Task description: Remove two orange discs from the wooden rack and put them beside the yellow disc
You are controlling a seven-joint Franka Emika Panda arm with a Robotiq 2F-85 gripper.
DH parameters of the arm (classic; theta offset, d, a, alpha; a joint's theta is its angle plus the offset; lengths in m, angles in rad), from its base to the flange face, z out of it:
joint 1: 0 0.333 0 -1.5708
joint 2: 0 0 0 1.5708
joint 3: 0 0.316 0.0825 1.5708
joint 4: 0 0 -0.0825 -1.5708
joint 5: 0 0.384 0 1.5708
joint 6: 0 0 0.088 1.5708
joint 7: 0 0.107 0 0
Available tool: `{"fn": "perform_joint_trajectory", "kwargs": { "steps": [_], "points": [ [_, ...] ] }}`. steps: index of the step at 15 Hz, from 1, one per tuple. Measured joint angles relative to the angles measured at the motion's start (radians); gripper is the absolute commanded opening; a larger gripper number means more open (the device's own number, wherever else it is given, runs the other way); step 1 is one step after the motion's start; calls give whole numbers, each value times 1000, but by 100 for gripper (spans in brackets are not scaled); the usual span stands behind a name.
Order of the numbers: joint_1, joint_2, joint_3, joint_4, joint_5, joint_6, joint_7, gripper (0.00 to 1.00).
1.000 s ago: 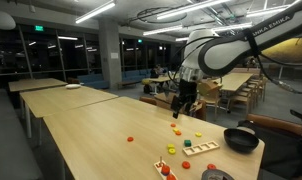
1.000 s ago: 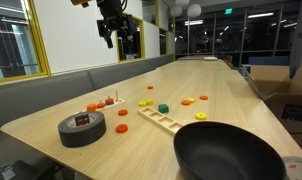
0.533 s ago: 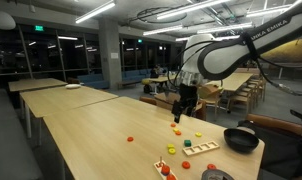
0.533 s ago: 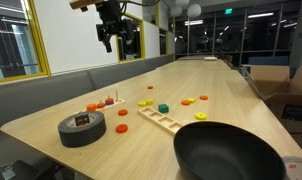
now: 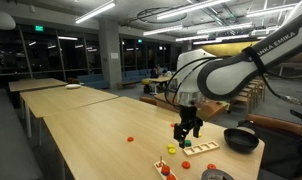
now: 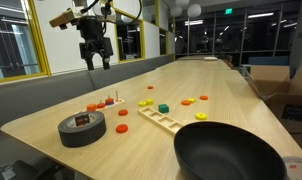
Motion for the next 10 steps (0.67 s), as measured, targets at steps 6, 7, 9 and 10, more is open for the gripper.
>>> {"fn": "perform_joint_trajectory", "kwargs": {
  "steps": [6, 7, 9, 10],
  "points": [
    [34, 85, 25, -7, 39, 9, 105, 100],
    [34, 101, 23, -6, 54, 20, 110, 100],
    [34, 133, 15, -5, 82, 48, 116, 100],
    [34, 150, 12, -4, 91, 68, 122, 100]
  ]
}}
